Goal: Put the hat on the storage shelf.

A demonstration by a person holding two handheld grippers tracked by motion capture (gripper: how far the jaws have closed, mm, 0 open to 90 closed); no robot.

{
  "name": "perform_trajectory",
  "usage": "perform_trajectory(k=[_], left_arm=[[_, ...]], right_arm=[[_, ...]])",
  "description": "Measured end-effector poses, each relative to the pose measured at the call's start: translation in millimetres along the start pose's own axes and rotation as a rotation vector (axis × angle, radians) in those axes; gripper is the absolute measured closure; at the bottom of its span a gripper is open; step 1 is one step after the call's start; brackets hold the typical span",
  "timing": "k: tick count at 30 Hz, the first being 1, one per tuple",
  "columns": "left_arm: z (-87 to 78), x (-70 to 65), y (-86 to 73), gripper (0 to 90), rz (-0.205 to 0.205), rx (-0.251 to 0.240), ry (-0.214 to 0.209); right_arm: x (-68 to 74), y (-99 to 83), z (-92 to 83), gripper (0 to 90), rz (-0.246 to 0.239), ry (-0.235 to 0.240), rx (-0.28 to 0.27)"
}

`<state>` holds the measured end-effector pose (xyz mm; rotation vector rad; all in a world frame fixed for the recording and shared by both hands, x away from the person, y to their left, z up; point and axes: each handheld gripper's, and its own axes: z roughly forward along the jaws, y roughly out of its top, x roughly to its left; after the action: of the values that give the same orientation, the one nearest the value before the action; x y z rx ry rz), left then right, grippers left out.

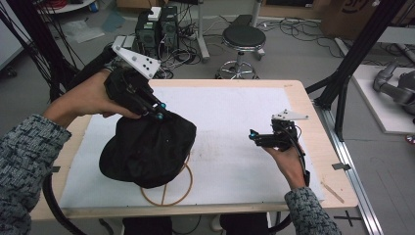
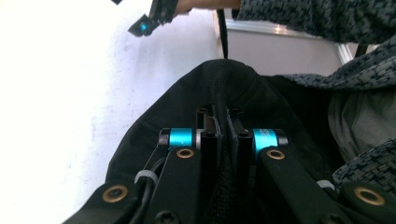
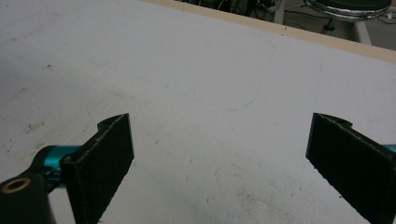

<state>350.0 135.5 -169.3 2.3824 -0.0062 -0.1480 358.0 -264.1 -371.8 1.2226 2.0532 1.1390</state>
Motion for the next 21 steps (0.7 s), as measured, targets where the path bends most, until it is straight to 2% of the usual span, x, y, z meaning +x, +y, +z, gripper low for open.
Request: perform_trajectory(k=[5,8,11,12,13,14,15,16,17,18,20,21], left_arm=[[8.5,0.9,1.5,80.9,-0.003,0.024,-0.008],[13.5,2.8,2.0,69.1,-0.017,0.040,-0.007],[20.8,5.2,0.5,63.8,-0.028,0.082,0.010],[22.2,5.7,0.0,57.9,-0.032,0.085,0.010],[23.1,6.6,-0.5,57.9,-0.033,0.083,0.011],[23.6,7.4,-0.5,54.3,-0.039,0.082,0.013],[23.6,7.9,-0.8,53.1,-0.038,0.077,0.012],[21.4,9.6,-2.9,51.9,-0.046,0.033,0.009],[21.4,9.6,-2.9,50.6,-0.046,0.033,0.009],[20.3,10.7,-4.6,50.6,-0.051,0.006,0.006],[17.3,12.2,-9.0,48.0,-0.059,-0.025,0.040],[15.4,14.1,-12.3,46.7,-0.071,-0.048,0.042]], right_arm=[[-0.4,-0.2,0.5,7.2,-0.001,0.001,0.000],[0.1,-0.7,0.6,7.2,0.000,0.001,0.003],[-0.2,-0.7,0.2,7.2,0.002,0.001,-0.001],[-0.4,-0.8,-0.3,7.2,0.003,0.001,-0.002],[-0.4,-0.8,-0.3,7.2,0.003,0.001,-0.002],[-1.0,-1.0,-0.4,7.2,0.000,-0.001,-0.003],[-0.9,-1.0,-0.5,7.2,0.003,0.001,-0.002],[-0.8,-0.9,-0.7,7.2,0.003,0.002,-0.002],[-0.8,-0.9,-0.7,7.2,0.003,0.002,-0.002],[-0.7,-0.9,-1.0,7.2,0.004,0.003,-0.003],[-0.9,-0.7,-1.0,7.2,0.002,0.001,-0.003],[-0.9,-0.6,-0.7,7.2,0.003,-0.001,-0.004]])
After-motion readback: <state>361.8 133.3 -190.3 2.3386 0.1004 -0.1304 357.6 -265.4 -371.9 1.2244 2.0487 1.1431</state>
